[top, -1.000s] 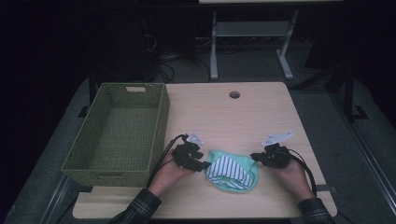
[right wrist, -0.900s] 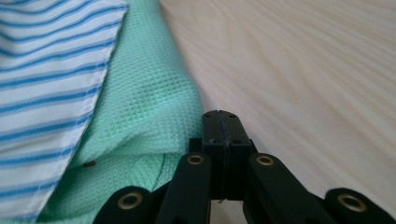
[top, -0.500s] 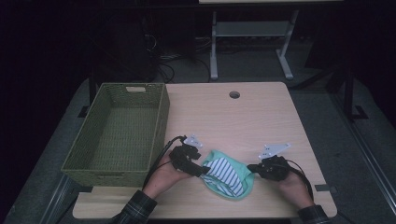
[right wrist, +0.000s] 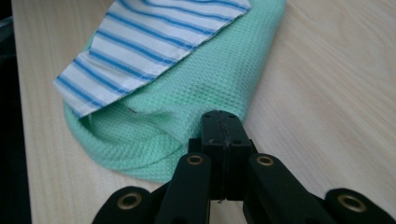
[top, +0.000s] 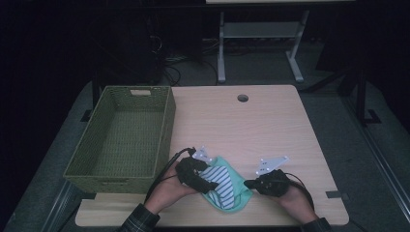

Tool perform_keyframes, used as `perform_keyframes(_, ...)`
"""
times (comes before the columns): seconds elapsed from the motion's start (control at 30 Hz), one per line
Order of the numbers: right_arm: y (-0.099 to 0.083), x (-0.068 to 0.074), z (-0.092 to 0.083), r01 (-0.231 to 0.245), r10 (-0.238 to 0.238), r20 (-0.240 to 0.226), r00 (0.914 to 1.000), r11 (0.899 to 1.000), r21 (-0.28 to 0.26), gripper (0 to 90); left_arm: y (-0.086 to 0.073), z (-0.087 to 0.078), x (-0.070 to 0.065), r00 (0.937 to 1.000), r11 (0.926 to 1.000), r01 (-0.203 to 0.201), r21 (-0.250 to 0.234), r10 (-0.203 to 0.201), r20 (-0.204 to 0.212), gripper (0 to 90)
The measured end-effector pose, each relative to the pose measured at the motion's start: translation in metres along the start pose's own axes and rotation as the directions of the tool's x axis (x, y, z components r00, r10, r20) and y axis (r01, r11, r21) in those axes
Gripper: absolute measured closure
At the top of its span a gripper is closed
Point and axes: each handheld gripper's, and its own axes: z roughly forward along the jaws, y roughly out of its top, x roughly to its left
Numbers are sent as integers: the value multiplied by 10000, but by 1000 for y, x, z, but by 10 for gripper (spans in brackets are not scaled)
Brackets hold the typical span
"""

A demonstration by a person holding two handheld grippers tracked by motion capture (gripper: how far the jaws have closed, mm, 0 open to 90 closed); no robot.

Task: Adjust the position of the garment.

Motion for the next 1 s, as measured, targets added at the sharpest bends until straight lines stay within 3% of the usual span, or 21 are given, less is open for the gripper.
perform_keyframes(0.07,1,0,0,52,-52,46,10000,10000,-29,893,-2,1,-3,10000,10000,-16,38,16,11,228)
perform_keyframes(0.3,-5,-16,-9,-507,529,693,9962,9982,-334,831,-7,8,-11,9999,9996,-121,263,124,-94,224)
perform_keyframes(0.53,-11,-34,-15,-1051,1111,1700,9792,9935,-440,663,-13,18,-19,9998,9987,-68,502,79,-206,207)
perform_keyframes(0.8,-20,-53,-18,-1631,1718,2747,9461,9851,-543,419,-17,32,-23,9988,9942,-218,1055,263,-417,169)
perform_keyframes(1.0,-27,-65,-20,-2140,2222,3507,9097,9748,-624,295,-19,36,-27,9968,9930,-444,1094,514,-619,133)
